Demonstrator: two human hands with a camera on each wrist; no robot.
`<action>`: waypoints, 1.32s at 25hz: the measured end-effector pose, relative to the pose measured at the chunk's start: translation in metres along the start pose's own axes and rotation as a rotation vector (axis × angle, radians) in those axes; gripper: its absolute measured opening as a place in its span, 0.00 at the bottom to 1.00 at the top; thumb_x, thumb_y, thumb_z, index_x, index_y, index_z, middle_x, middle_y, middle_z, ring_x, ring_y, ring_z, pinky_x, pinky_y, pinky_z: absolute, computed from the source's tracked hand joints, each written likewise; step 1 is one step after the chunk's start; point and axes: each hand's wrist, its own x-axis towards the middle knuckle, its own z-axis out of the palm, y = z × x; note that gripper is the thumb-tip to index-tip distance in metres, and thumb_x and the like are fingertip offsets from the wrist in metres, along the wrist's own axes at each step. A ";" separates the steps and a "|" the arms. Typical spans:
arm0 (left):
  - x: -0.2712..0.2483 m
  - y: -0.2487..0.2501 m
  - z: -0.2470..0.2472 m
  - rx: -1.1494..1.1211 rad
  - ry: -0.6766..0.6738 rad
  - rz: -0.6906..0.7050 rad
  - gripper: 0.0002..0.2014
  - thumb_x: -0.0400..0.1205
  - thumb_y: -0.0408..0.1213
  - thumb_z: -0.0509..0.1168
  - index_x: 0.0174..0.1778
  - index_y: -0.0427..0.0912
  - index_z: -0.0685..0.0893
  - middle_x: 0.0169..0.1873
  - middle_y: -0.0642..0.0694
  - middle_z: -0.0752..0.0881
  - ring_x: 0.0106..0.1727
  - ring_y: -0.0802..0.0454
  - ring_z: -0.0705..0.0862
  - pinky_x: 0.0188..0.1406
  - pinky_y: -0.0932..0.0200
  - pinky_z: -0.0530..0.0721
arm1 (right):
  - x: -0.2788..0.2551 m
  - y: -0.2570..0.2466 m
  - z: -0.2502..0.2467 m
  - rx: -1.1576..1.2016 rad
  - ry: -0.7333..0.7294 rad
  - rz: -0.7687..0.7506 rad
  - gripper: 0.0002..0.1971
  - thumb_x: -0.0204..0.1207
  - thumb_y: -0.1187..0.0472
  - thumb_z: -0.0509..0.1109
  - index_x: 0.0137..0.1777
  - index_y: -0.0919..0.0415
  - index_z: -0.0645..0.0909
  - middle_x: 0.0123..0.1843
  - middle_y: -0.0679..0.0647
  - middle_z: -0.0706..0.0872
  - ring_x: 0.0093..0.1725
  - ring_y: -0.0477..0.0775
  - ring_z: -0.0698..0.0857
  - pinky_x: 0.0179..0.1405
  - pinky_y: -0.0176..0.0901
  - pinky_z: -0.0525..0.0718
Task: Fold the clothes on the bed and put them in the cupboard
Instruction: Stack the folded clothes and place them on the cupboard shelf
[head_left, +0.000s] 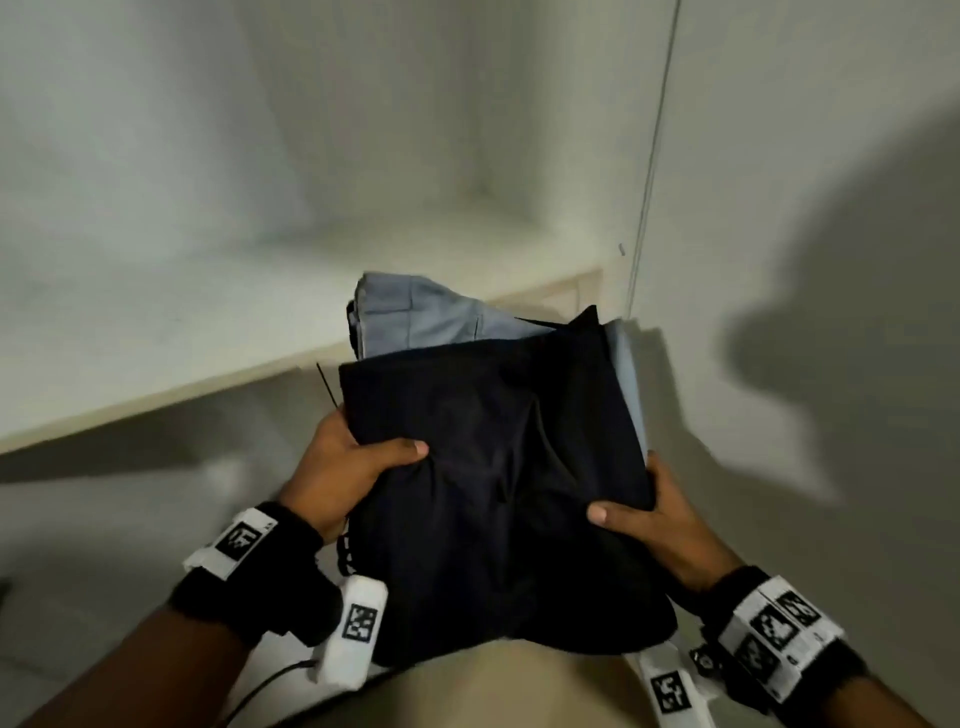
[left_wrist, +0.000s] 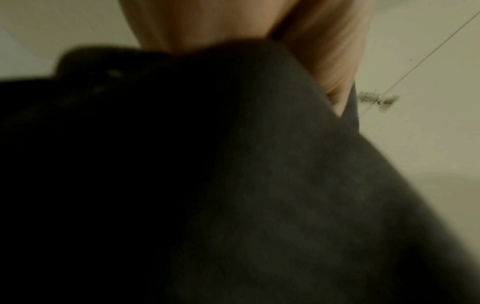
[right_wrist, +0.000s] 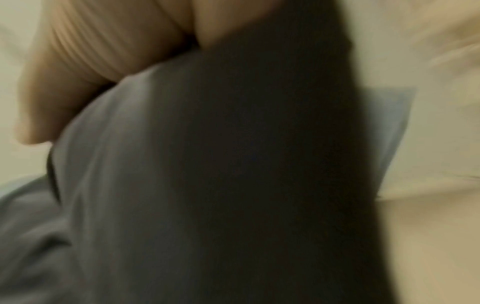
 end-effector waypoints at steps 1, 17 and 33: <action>0.024 0.025 -0.003 -0.021 0.051 0.042 0.30 0.61 0.27 0.77 0.63 0.35 0.84 0.55 0.42 0.91 0.54 0.45 0.90 0.52 0.53 0.88 | 0.034 -0.030 0.005 -0.021 -0.056 -0.048 0.47 0.42 0.48 0.90 0.63 0.56 0.74 0.51 0.49 0.91 0.51 0.52 0.90 0.43 0.40 0.88; 0.470 0.203 -0.115 0.137 -0.016 -0.193 0.39 0.74 0.21 0.74 0.77 0.20 0.61 0.79 0.31 0.64 0.80 0.38 0.65 0.80 0.65 0.61 | 0.535 -0.306 0.113 -0.704 -0.168 -0.031 0.56 0.31 0.33 0.86 0.60 0.67 0.83 0.52 0.63 0.90 0.51 0.66 0.89 0.57 0.56 0.86; 0.519 0.087 -0.102 0.955 -0.294 -0.199 0.59 0.53 0.81 0.68 0.82 0.65 0.60 0.86 0.49 0.48 0.86 0.40 0.50 0.84 0.41 0.51 | 0.608 -0.197 0.097 -1.575 -0.238 -0.127 0.30 0.86 0.45 0.54 0.83 0.40 0.44 0.86 0.55 0.42 0.84 0.62 0.51 0.83 0.53 0.52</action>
